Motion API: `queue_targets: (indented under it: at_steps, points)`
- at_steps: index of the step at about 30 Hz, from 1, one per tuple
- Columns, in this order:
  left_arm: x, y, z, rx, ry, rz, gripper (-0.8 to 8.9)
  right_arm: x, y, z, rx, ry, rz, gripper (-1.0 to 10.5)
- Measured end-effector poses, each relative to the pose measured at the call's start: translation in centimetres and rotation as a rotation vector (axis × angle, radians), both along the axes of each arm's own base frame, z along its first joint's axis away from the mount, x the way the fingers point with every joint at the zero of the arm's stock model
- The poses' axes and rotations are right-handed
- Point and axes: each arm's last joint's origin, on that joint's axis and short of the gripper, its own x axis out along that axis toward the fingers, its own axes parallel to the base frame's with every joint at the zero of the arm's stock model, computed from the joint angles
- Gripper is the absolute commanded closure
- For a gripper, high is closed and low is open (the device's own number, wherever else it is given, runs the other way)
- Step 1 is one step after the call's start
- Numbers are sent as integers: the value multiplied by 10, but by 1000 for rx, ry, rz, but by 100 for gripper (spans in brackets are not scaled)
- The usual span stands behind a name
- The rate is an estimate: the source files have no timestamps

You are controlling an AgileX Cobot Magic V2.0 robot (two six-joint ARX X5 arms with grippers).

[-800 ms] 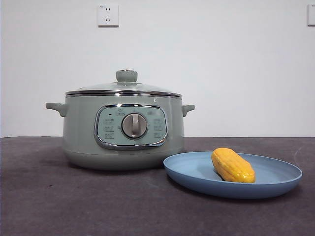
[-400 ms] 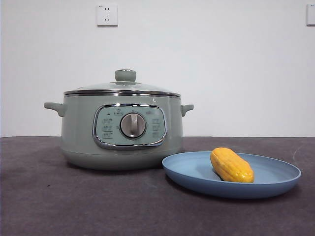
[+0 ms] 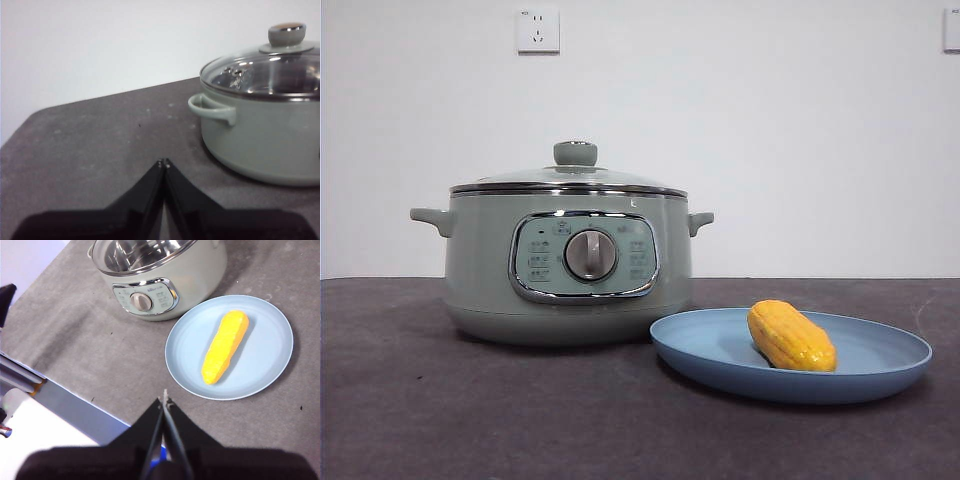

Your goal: Take the corn out from the steamer,put the corn on the plate,close the lid

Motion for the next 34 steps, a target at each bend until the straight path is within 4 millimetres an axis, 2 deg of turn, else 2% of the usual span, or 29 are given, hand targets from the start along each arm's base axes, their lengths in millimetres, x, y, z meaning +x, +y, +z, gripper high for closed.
queue_targets:
  at_steps: [5, 9, 34]
  points:
    - [-1, 0, -15, -28, 3, 4, 817, 0, 0, 0, 0, 0, 0, 946]
    - [-3, 0, -24, -59, 97, 19, 817, 0, 0, 0, -1, 0, -1, 946]
    - [-3, 0, -24, -74, 102, 24, 817, 0, 0, 0, -1, 0, -2, 946]
